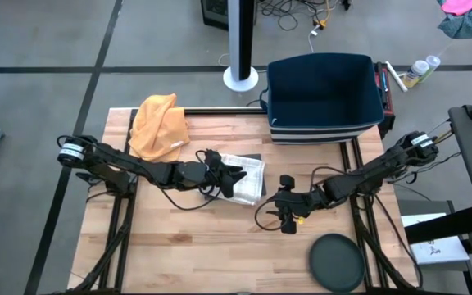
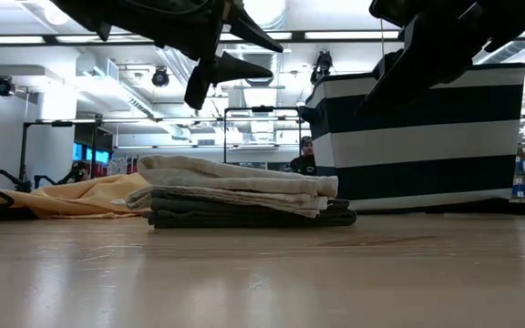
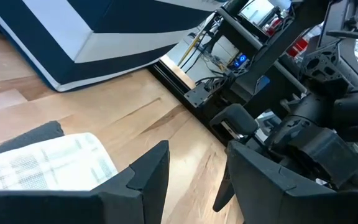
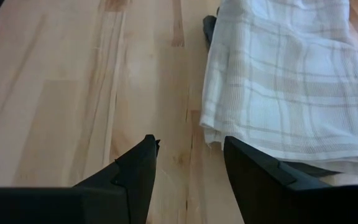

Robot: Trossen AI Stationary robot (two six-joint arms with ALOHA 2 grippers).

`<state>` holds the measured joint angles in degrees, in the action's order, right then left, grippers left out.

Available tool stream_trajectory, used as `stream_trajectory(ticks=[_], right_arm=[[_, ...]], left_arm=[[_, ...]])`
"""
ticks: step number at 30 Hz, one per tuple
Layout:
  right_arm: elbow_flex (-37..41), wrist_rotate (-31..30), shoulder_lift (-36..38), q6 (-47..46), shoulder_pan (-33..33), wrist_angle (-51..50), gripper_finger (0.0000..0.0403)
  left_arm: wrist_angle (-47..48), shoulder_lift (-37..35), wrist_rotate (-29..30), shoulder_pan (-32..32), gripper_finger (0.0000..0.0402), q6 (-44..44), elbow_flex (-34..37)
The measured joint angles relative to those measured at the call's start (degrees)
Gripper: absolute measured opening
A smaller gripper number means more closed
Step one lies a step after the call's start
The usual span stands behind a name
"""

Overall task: Fold kitchen towel into neat rectangle
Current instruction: Stack the white patterned towel on top of the gray towel

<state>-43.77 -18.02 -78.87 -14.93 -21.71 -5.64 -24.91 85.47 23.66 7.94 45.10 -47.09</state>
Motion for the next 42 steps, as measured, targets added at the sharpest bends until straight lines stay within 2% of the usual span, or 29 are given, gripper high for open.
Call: stream_trajectory(ticks=[42], right_arm=[[0.04, 0.0, 0.0, 0.58, -0.01, 0.47, 0.0181]], left_arm=[[0.04, 0.02, 0.94, 0.0, 0.0154, 0.46, 0.0]])
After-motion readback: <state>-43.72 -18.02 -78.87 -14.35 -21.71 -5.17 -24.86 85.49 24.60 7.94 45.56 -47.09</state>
